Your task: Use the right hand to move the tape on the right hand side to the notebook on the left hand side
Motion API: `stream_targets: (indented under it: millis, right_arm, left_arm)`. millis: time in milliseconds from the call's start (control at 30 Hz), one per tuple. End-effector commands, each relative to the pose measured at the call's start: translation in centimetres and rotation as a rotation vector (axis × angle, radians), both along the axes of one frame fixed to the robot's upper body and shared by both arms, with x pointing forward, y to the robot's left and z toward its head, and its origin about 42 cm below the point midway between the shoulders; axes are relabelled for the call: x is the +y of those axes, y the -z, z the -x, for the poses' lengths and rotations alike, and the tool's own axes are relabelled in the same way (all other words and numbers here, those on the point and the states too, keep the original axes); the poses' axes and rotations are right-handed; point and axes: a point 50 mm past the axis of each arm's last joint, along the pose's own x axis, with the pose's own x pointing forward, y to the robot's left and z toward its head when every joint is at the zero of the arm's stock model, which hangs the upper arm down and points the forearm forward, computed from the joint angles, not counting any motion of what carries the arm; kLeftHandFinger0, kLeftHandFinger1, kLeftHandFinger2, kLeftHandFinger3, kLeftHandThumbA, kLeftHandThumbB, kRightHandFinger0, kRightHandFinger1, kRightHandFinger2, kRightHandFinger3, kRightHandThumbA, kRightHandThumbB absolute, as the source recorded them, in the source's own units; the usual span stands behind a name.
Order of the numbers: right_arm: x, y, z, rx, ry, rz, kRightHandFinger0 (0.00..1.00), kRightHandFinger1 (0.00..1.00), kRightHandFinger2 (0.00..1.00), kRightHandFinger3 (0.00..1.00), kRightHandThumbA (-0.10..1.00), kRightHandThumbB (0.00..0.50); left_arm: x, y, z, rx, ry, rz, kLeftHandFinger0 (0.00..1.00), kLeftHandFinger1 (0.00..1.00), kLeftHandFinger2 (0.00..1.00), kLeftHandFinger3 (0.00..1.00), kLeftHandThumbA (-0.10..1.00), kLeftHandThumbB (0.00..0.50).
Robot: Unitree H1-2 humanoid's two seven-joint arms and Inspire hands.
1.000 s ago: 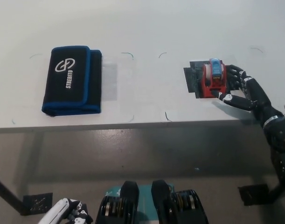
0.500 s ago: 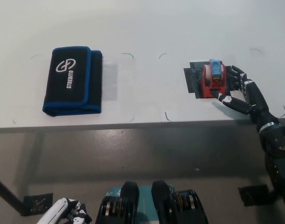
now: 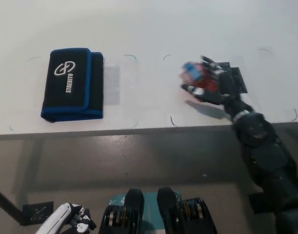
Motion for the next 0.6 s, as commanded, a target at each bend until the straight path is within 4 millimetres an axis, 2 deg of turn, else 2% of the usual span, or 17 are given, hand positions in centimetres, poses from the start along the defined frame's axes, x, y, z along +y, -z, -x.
stream_targets:
  millis: [0, 100, 133, 333, 533, 567]
  right_arm:
    - [1.8, -4.3, -1.5, -0.100, -0.027, -0.005, 1.00, 1.00, 1.00, 1.00, 1.00, 0.326]
    - [2.1, -4.0, -1.4, -0.096, -0.023, 0.002, 1.00, 1.00, 1.00, 1.00, 1.00, 0.335]
    - [2.1, -3.8, -1.4, -0.090, -0.022, -0.001, 1.00, 1.00, 1.00, 1.00, 1.00, 0.302]
    - [1.9, -2.8, -1.1, -0.081, -0.028, -0.005, 1.00, 1.00, 1.00, 1.00, 1.00, 0.269]
    - [1.4, -1.7, -0.9, -0.066, -0.019, -0.006, 1.00, 1.00, 1.00, 1.00, 1.00, 0.286]
    - [1.4, -1.7, -0.8, -0.068, -0.025, -0.013, 1.00, 1.00, 1.00, 1.00, 1.00, 0.272]
  left_arm:
    - [0.5, -1.2, -0.3, -0.048, 0.016, -0.004, 0.43, 0.42, 0.47, 0.57, 0.44, 0.018]
    - [0.4, -1.2, -0.4, -0.052, 0.018, -0.009, 0.41, 0.41, 0.47, 0.57, 0.43, 0.015]
    - [0.4, -1.2, -0.3, -0.050, 0.018, -0.007, 0.39, 0.40, 0.46, 0.57, 0.44, 0.014]
    - [0.4, -1.2, -0.4, -0.040, 0.013, -0.003, 0.42, 0.42, 0.47, 0.58, 0.45, 0.015]
    - [0.4, -1.2, -0.4, -0.038, 0.013, -0.005, 0.42, 0.42, 0.47, 0.57, 0.43, 0.011]
    - [0.4, -1.2, -0.5, -0.040, 0.013, -0.008, 0.42, 0.41, 0.46, 0.57, 0.42, 0.013]
